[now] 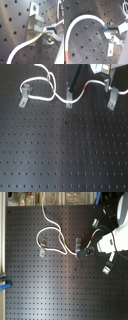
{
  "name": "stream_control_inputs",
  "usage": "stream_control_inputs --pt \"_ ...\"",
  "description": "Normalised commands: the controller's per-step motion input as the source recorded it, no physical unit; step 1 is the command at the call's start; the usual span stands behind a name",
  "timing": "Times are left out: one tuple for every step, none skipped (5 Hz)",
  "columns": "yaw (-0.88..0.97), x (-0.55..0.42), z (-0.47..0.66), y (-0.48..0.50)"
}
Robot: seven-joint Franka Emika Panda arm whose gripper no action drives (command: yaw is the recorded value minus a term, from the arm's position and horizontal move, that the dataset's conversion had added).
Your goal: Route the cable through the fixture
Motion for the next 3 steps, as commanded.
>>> stream_control_inputs --pt "0.00 -0.215 -0.53 -0.422" --pt "-0.05 -0.282 -0.32 -0.487" --pt "-0.13 -0.173 -0.17 -0.401"
